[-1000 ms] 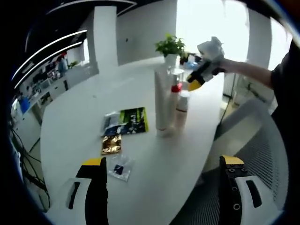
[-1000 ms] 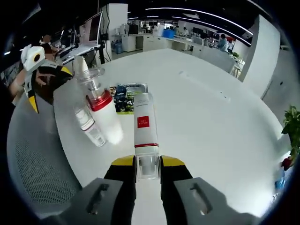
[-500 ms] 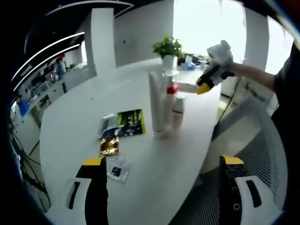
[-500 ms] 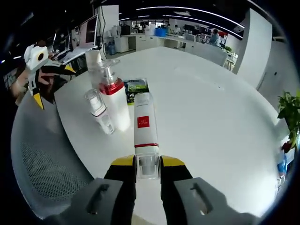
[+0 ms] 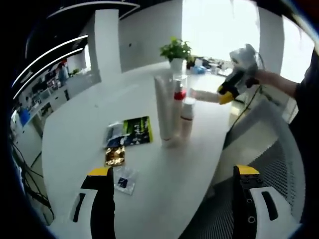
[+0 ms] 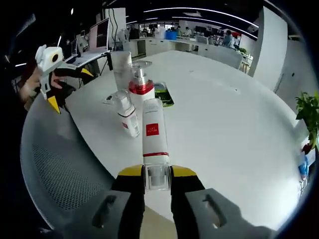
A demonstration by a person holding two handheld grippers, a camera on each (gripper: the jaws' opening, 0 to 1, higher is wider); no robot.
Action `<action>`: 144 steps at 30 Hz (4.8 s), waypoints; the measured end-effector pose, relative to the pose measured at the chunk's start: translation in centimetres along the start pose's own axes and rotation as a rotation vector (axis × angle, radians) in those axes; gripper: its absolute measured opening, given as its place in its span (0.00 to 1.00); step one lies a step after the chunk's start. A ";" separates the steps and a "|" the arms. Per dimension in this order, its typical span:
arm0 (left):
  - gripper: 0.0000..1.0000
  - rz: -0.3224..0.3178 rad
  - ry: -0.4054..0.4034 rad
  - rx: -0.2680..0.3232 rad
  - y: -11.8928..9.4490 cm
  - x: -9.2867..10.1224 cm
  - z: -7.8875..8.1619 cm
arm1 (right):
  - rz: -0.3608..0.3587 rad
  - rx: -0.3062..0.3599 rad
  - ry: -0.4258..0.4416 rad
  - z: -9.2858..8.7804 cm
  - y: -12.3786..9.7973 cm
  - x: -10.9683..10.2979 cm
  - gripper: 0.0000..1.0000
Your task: Arrange the skincare products in the storage area until every visible bottle or jar stands upright without overlapping.
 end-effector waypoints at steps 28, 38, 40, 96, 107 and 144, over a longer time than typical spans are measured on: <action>0.90 -0.032 0.048 0.002 0.3 1.5 0.1 | 0.155 -0.038 -0.282 2.4 -0.9 -6.7 0.18; 0.79 -0.024 0.093 0.019 -0.2 1.8 0.4 | 0.215 -0.035 -0.414 5.6 1.0 -8.7 0.18; 0.75 -0.021 0.109 0.010 -0.2 1.8 0.3 | 0.226 -0.032 -0.429 6.1 1.4 -9.0 0.18; 0.19 0.109 0.468 -0.180 3.2 1.1 1.3 | 0.267 -0.163 -0.838 13.0 7.1 -13.8 0.18; 0.16 0.077 0.450 -0.147 3.4 1.4 0.7 | 0.297 -0.111 -0.789 13.0 7.2 -13.7 0.22; 0.16 0.017 -0.024 0.146 1.4 0.4 2.5 | 0.542 0.516 0.511 13.7 4.4 -11.0 0.28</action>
Point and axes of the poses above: the point that each gripper's makers call its tool centre point, and the gripper's own axes: y roughly forward along the fingers, x roughly to its right, z roughly out of its top, the point moved 3 cm from there along -y, roughly backward along the fingers, and after that the axes turned 13 degrees about -x, right-handed, at the moved point
